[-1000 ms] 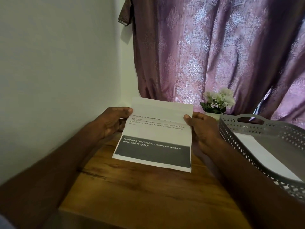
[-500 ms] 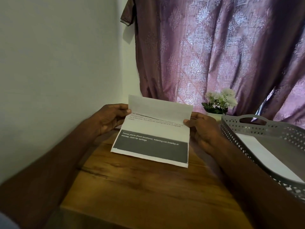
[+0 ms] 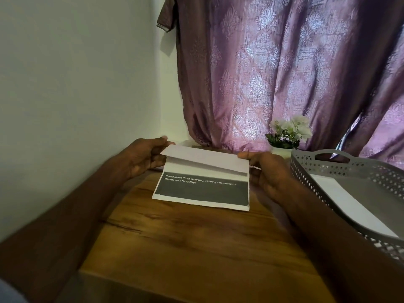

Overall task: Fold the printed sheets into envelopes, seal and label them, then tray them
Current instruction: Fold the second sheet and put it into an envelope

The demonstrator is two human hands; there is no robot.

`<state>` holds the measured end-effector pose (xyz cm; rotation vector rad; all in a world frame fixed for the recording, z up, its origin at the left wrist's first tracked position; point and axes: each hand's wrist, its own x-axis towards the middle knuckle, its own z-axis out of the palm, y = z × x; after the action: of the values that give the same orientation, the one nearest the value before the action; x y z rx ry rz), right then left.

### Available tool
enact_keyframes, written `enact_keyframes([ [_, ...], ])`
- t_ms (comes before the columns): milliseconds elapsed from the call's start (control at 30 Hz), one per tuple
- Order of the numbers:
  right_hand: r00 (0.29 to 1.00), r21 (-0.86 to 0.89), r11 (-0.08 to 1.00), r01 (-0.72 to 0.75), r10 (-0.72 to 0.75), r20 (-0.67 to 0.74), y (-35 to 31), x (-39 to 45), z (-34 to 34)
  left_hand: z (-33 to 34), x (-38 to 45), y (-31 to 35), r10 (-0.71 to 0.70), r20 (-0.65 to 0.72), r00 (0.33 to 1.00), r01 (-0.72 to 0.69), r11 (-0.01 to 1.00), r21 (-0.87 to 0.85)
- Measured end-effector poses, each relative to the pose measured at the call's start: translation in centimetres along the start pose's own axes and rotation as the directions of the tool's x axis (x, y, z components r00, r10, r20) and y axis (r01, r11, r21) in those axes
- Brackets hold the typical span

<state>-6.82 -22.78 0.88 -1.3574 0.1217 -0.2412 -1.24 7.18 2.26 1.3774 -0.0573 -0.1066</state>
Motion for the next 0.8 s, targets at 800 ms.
enact_keyframes([
  [800,0.99,0.029,0.992,0.125,-0.123,-0.063,0.1,0.2,-0.3,0.3,0.3,-0.6,-0.057,0.091,0.994,0.033,0.968,0.248],
])
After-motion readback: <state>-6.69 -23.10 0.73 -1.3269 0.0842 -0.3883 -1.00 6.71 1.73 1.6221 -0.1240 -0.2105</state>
